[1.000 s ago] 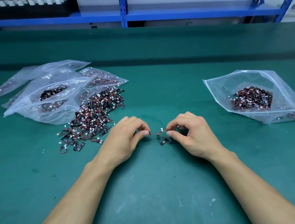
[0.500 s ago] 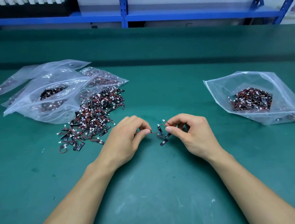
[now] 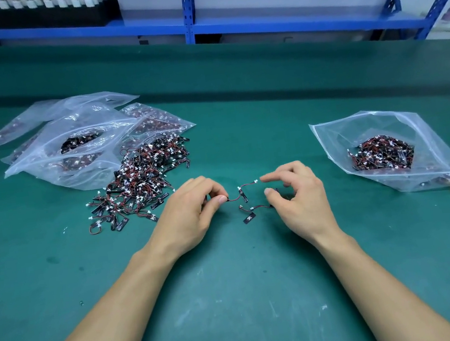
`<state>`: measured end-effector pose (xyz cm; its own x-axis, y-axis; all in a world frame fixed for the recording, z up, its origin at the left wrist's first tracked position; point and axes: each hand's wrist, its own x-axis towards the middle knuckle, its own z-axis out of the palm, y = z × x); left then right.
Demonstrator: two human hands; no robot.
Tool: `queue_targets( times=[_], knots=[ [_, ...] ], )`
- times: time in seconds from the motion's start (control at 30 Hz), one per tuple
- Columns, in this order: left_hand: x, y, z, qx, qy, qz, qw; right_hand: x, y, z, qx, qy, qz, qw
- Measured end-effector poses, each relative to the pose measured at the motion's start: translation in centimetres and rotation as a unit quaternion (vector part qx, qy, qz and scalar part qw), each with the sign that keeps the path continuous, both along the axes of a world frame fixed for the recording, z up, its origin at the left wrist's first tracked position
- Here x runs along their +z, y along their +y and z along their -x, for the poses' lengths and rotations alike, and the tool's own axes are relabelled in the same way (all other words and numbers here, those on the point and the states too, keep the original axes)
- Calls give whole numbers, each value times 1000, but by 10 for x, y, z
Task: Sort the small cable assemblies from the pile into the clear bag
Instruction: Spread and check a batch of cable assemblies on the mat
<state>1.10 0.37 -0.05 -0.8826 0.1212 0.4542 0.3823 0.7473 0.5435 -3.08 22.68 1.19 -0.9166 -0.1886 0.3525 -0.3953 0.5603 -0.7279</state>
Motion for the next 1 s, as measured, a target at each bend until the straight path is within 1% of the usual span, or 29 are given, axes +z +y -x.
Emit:
queue_targets(
  times=[0.07,0.13,0.2,0.27,0.5,0.6,0.73,0.9,1.0],
  knots=[
    [1,1,-1,4,2,-5,1000,4,-1,-3,7,63,1,998],
    [2,2,-1,4,8,-12,1000,5,-4,-8,43,99,-41,993],
    [4,3,-3,3,14,-17,1000,1,-7,-9,58,101,-91,989],
    [6,5,-4,1,19,-20,1000,-1,-9,-9,56,101,-115,987],
    [5,7,-6,-10,15,-21,1000,-3,-9,-8,62,95,-103,988],
    [4,8,-6,-16,13,-19,1000,-3,-10,-8,70,48,-63,994],
    [2,8,-4,-23,4,-11,1000,-1,-14,-9,57,-41,34,997],
    [0,7,-3,-6,5,-3,1000,6,-16,-14,75,-132,157,976],
    [-1,5,-2,15,5,-7,1000,11,-16,-14,80,-158,206,963]
  ],
)
